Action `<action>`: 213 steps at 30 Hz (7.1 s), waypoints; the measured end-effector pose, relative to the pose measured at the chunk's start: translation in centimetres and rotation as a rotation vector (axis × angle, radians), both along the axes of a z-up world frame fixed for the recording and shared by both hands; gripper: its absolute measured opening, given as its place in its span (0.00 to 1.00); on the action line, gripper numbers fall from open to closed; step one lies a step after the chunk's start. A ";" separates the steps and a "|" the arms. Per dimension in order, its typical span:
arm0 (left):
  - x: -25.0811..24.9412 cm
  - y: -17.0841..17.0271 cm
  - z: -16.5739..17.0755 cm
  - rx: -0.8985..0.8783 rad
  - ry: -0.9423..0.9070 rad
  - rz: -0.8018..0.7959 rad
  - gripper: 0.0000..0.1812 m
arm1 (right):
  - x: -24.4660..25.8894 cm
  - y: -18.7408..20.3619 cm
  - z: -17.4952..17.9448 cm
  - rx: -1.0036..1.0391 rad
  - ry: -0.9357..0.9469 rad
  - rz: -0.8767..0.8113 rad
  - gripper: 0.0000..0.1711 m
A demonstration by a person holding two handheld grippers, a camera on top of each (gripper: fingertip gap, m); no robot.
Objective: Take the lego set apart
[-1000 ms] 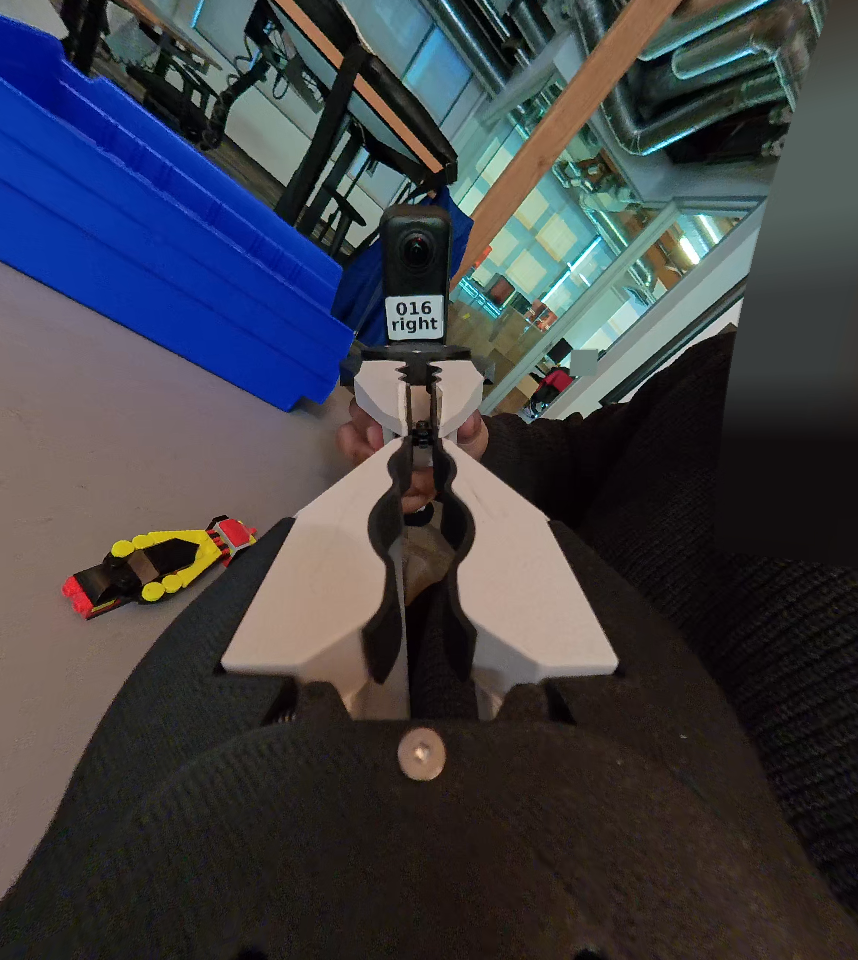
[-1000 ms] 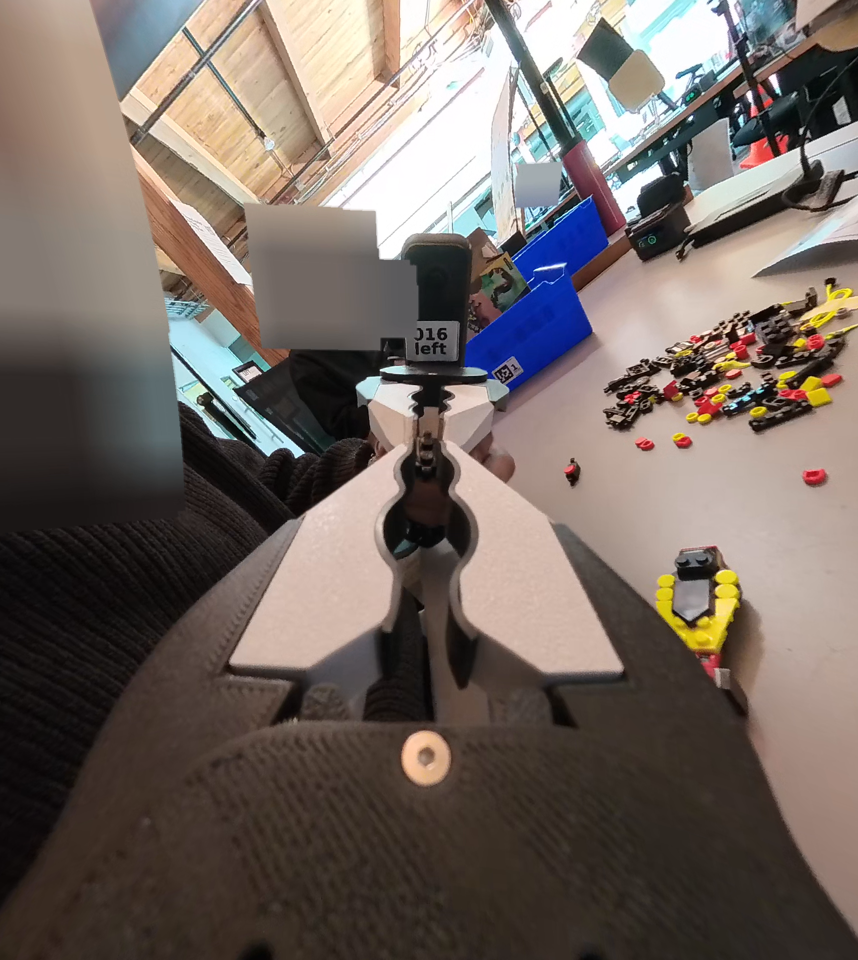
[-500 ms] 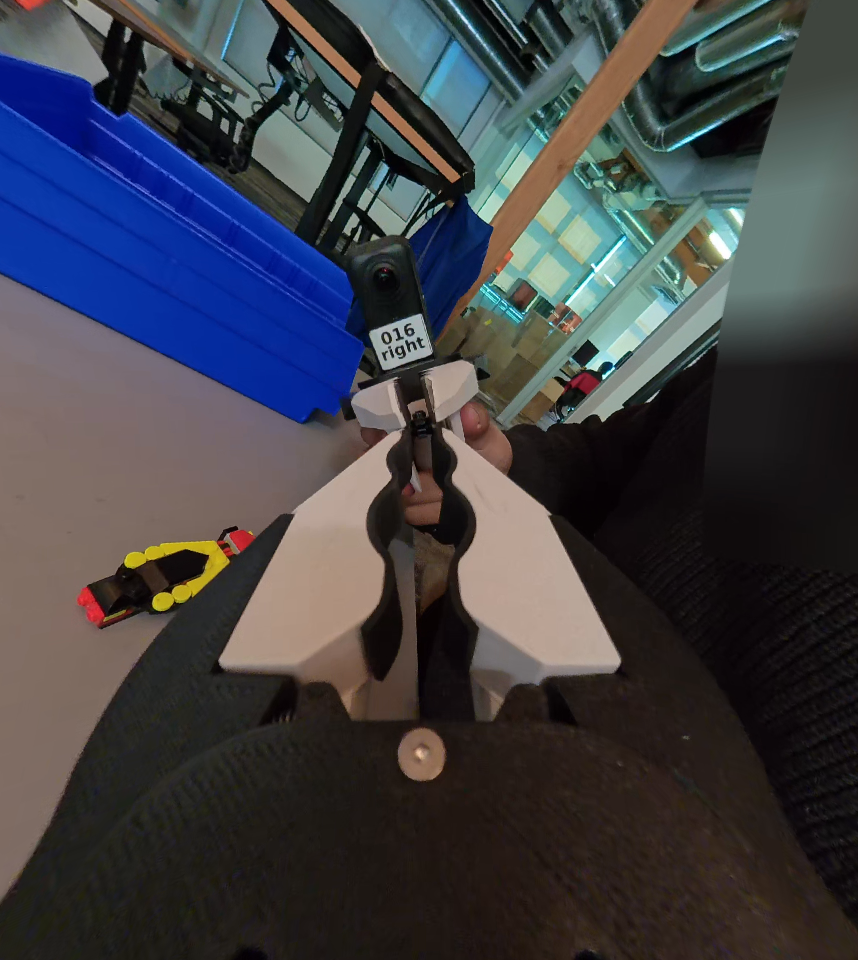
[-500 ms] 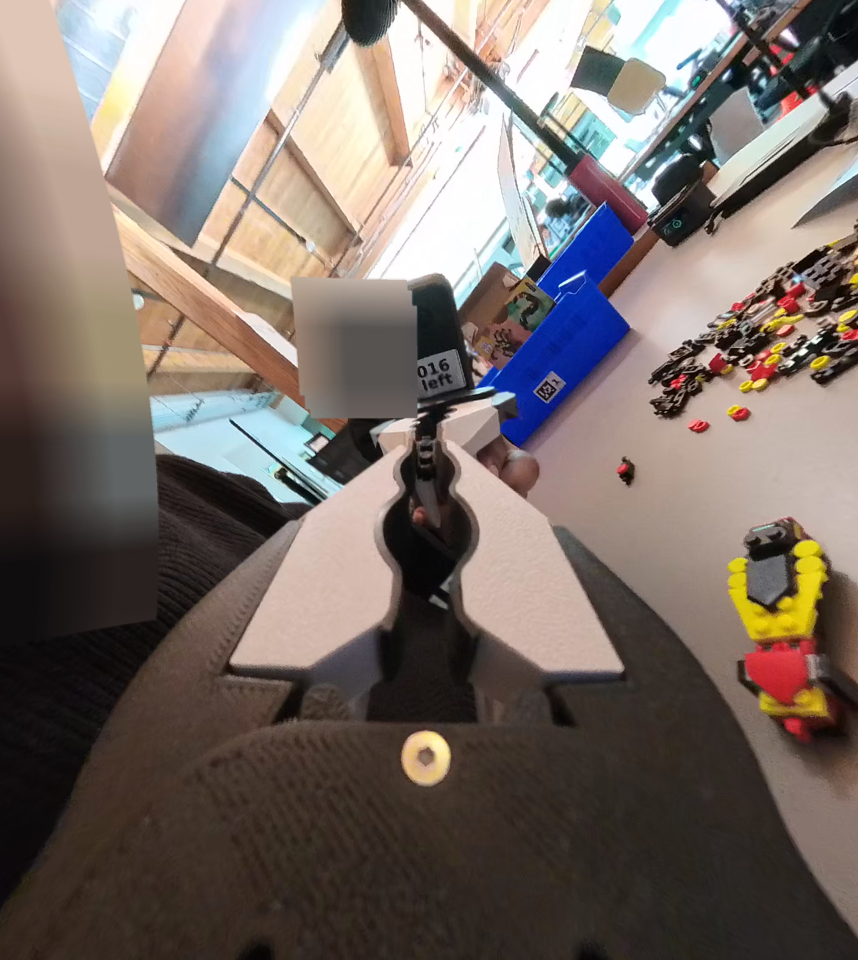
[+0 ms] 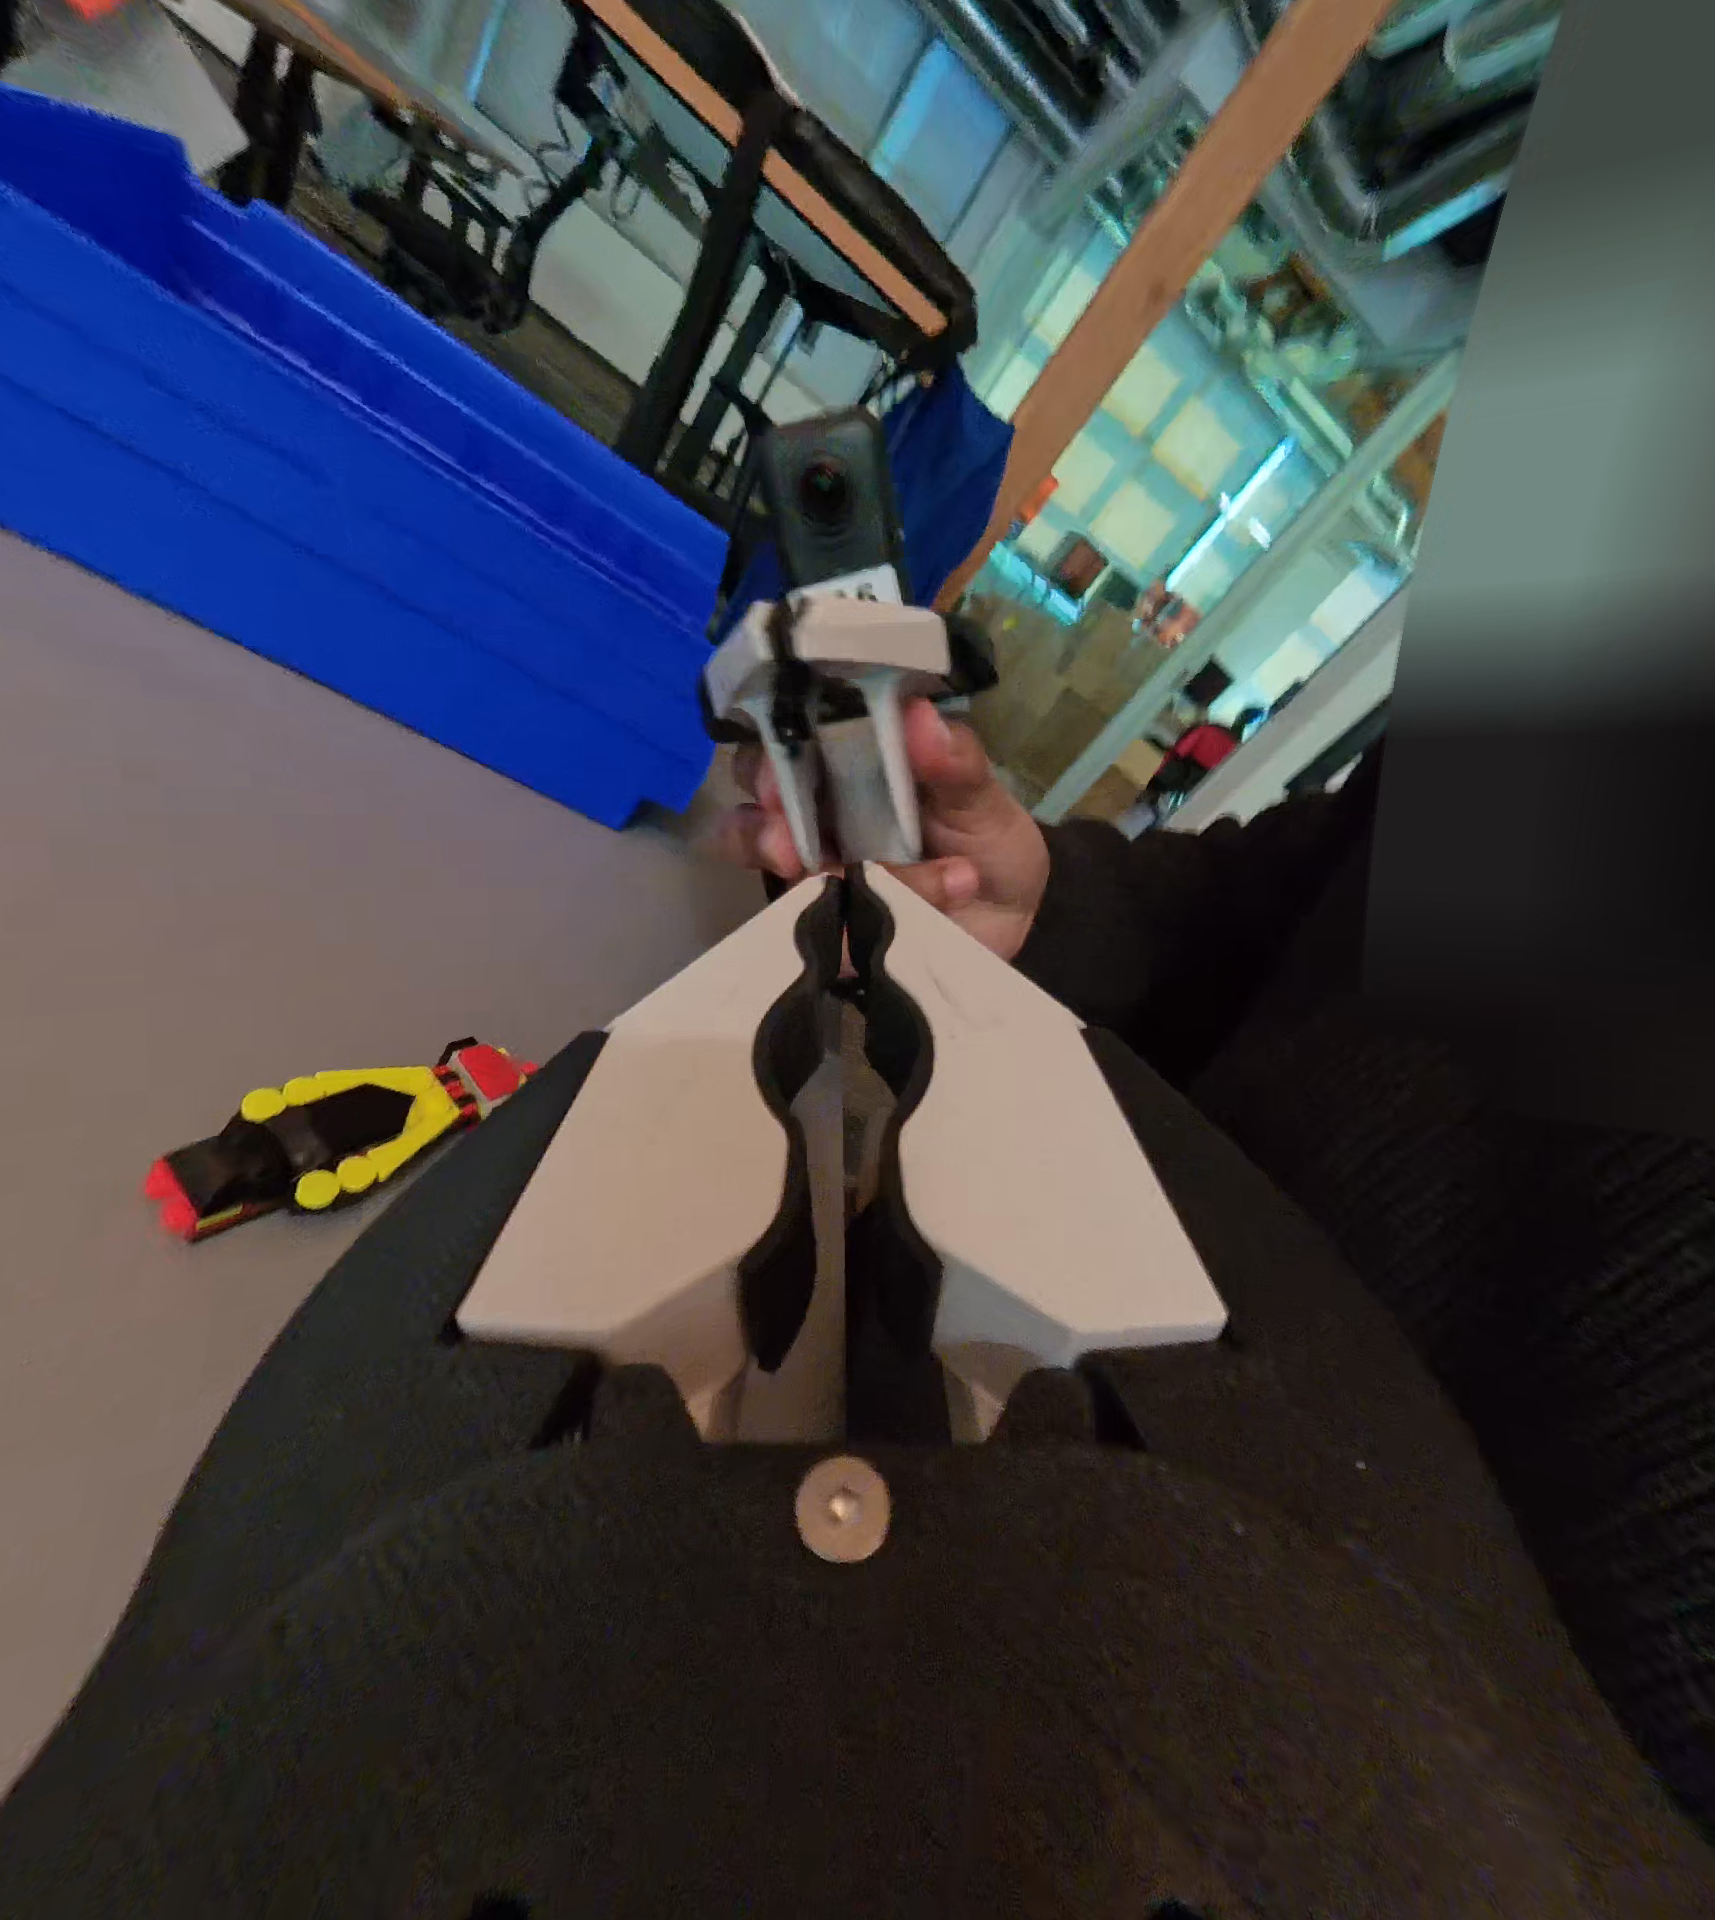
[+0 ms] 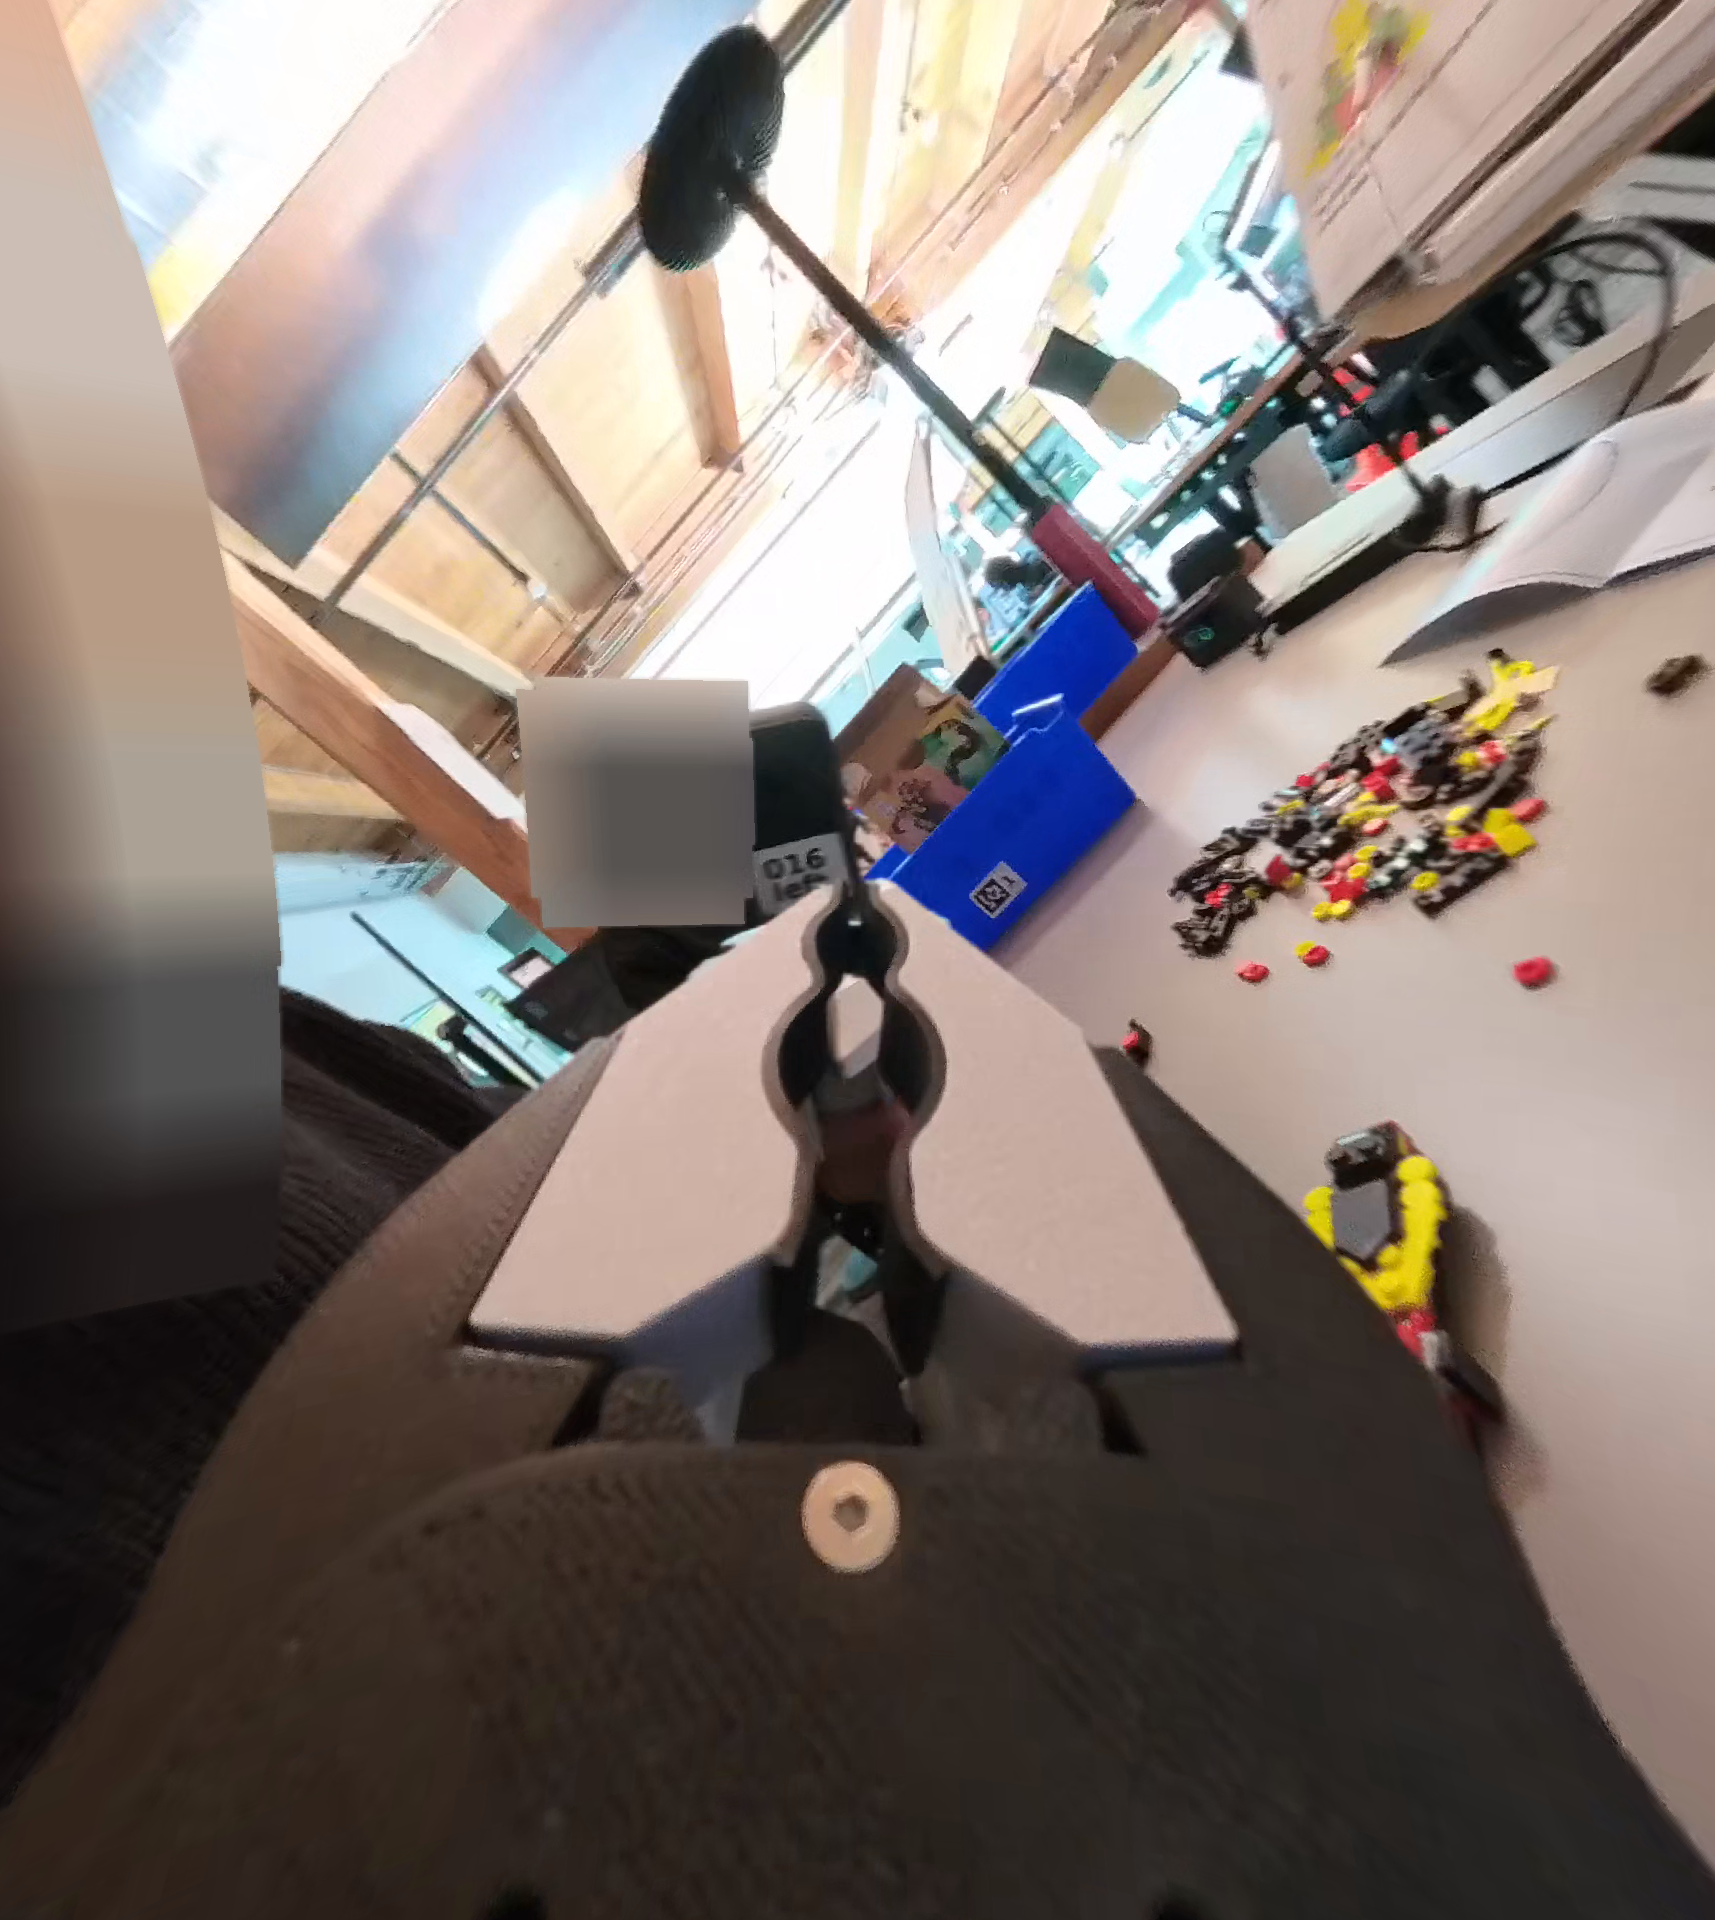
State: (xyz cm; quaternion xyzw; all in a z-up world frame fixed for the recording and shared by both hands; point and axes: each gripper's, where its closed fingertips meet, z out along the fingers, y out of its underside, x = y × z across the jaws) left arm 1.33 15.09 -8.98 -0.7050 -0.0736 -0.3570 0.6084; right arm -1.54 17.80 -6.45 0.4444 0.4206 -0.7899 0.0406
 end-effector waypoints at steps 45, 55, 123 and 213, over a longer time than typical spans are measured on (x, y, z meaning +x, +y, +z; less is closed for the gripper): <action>-0.2 0.1 0.4 -0.013 -0.316 -0.082 0.02 | 1.5 -3.1 -1.7 0.112 -0.031 0.259 0.04; 0.2 0.1 -0.6 -0.059 -0.148 -0.047 0.03 | 1.7 -3.3 -2.5 0.255 -0.049 0.244 0.04; -0.9 -0.6 0.9 0.086 -0.119 -0.003 0.03 | 1.5 -3.5 -1.9 -0.108 -0.139 0.317 0.03; -0.8 -0.3 0.7 0.026 -0.227 0.016 0.05 | 1.7 -4.2 -1.9 0.265 -0.063 0.189 0.04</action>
